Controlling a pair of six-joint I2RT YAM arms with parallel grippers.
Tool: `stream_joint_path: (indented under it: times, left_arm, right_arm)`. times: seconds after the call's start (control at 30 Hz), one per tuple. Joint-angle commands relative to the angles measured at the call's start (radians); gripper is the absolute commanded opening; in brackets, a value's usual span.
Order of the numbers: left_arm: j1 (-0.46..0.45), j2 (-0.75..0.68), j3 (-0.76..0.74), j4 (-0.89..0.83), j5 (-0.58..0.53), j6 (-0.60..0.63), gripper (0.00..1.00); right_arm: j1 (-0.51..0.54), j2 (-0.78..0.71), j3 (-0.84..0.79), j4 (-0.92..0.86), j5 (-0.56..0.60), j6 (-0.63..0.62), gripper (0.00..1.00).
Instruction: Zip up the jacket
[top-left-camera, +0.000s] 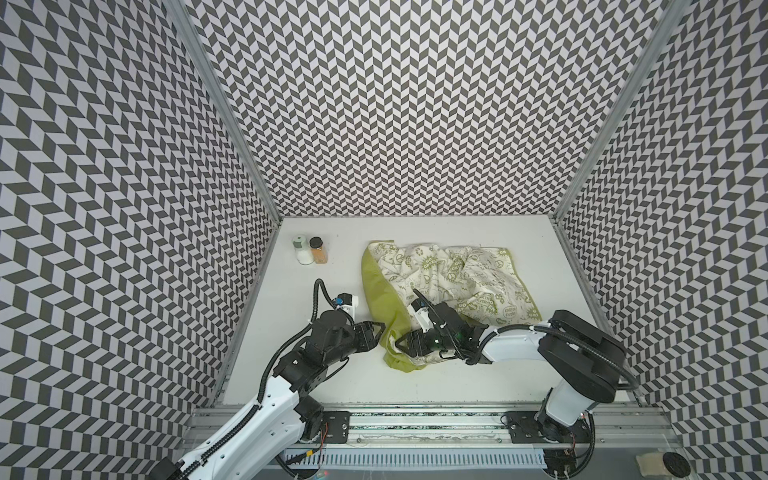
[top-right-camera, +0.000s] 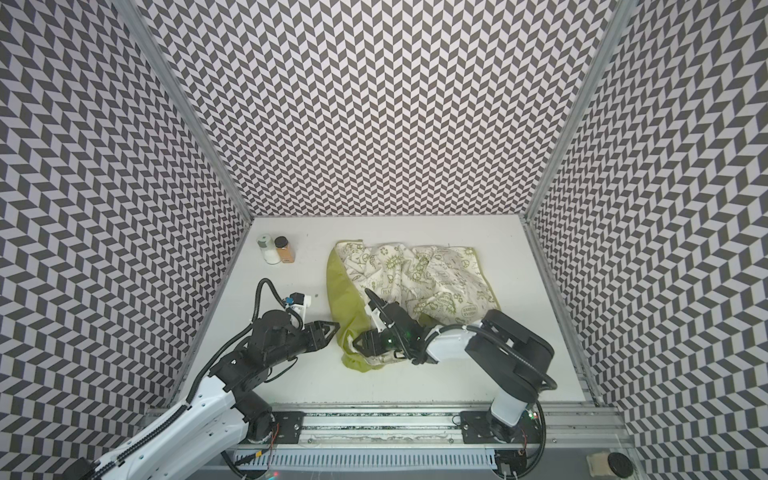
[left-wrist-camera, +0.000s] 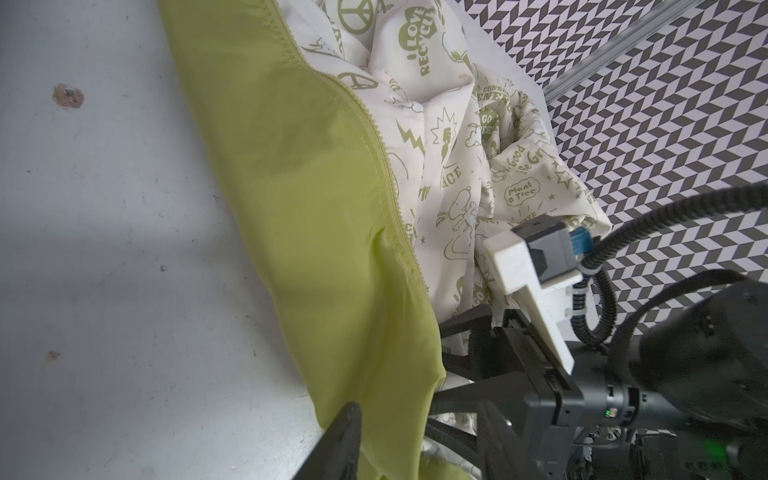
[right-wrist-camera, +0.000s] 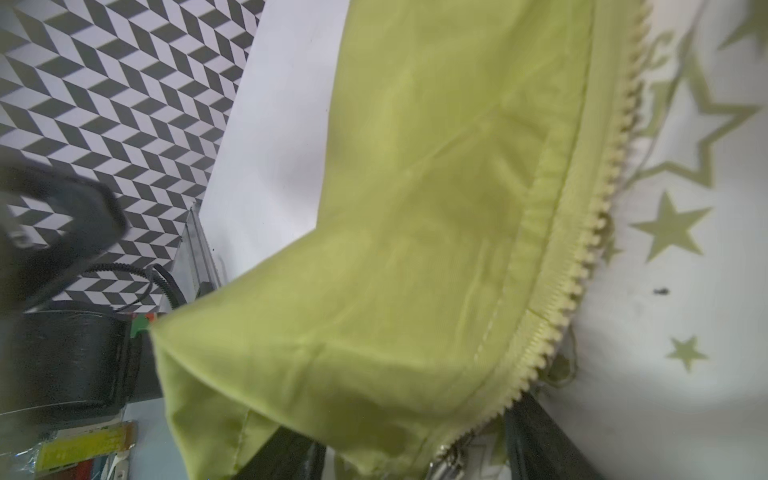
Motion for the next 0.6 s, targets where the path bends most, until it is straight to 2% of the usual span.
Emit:
stream_joint_path:
  times: [0.0, 0.2, 0.3, 0.43, 0.57]
  left_arm:
    - [-0.007, -0.013, 0.019, -0.035, -0.01, 0.009, 0.48]
    - [-0.007, -0.031, 0.036, -0.054, -0.01, 0.01, 0.48]
    - [-0.007, -0.033, 0.064, -0.079, -0.02, 0.007, 0.47]
    - [-0.006, -0.063, 0.094, -0.091, -0.019, -0.037, 0.47]
    - [-0.012, -0.113, 0.068, 0.021, 0.056, -0.129, 0.46]
  right_arm:
    - [-0.005, 0.008, 0.026, 0.1, -0.05, 0.013, 0.57]
    - [-0.004, -0.089, -0.007, 0.113, -0.003, 0.047, 0.3]
    - [0.0, -0.138, -0.007, 0.087, 0.033, 0.058, 0.21]
    - [0.003, -0.202, 0.009, -0.001, 0.078, 0.052, 0.16]
    - [0.016, -0.245, 0.059, -0.127, 0.122, 0.024, 0.08]
